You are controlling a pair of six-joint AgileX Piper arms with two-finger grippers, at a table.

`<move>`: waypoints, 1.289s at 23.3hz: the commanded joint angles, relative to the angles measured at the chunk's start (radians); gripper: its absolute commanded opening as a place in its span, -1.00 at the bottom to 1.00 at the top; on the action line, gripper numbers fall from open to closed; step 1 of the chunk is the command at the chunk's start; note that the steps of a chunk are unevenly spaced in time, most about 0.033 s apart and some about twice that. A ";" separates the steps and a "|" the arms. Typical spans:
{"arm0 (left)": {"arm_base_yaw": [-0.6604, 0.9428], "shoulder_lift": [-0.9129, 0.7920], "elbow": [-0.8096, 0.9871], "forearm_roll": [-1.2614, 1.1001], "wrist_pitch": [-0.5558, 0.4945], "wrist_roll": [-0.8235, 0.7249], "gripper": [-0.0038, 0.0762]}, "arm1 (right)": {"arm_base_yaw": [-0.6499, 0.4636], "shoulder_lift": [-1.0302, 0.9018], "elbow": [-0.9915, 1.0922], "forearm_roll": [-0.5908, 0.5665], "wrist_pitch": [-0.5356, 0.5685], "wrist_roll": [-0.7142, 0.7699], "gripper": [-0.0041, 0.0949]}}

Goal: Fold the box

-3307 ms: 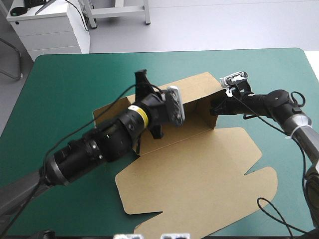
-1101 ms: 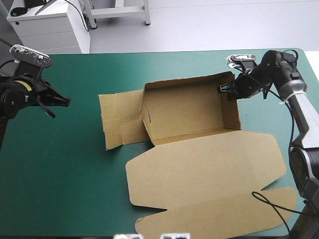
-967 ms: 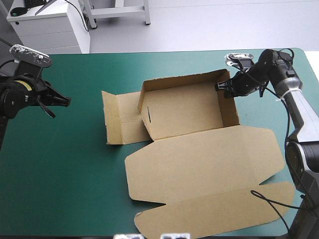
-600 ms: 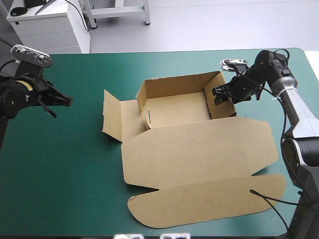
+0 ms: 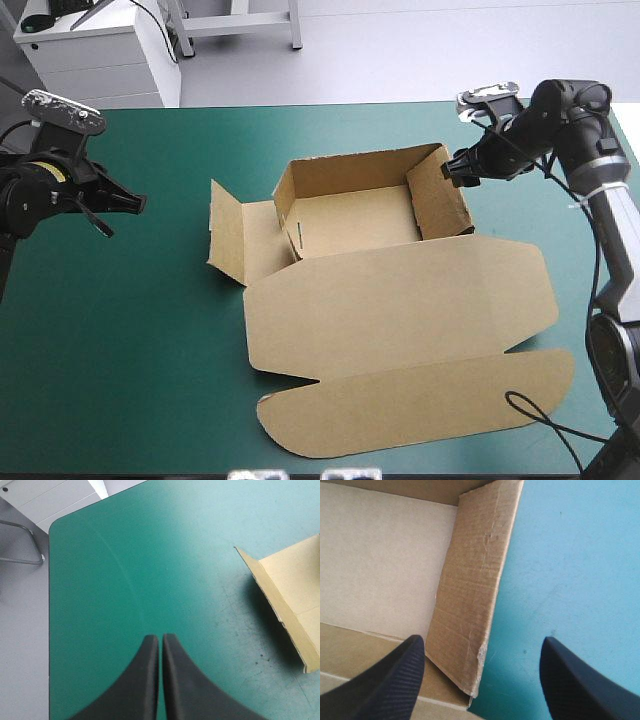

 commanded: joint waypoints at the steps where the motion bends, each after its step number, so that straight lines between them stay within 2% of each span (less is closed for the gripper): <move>1: 0.002 -0.021 -0.024 -0.007 -0.060 -0.002 -0.88 | 0.061 -0.018 -0.028 -0.057 0.002 0.007 0.30; 6: 0.002 -0.021 -0.024 -0.007 -0.056 -0.002 -0.88 | 0.098 0.066 -0.028 -0.147 -0.034 0.106 0.30; 17: 0.002 -0.021 -0.024 -0.009 -0.039 -0.002 -0.88 | 0.098 0.180 -0.028 -0.139 -0.052 0.131 0.26; 20: 0.002 -0.021 -0.024 -0.011 -0.035 -0.007 -0.88 | 0.098 0.184 -0.028 -0.118 -0.077 0.139 -0.29; 21: 0.002 -0.021 -0.024 -0.011 -0.031 -0.007 -0.88 | 0.098 0.184 -0.028 -0.117 -0.074 0.137 -0.63; 22: 0.002 -0.021 -0.024 -0.011 -0.029 -0.007 -0.88 | 0.098 0.184 -0.028 -0.117 -0.068 0.137 -0.74; 23: 0.002 -0.021 -0.024 -0.011 -0.029 -0.007 -0.88 | 0.098 0.184 -0.028 -0.117 -0.047 0.126 -0.96; 26: 0.002 -0.021 -0.024 -0.018 -0.029 -0.007 -0.88 | 0.098 0.184 -0.028 -0.117 -0.005 0.119 -0.96; 30: 0.002 -0.019 -0.024 -0.018 -0.020 -0.007 -0.88 | 0.098 0.140 -0.032 -0.115 -0.004 0.119 -0.96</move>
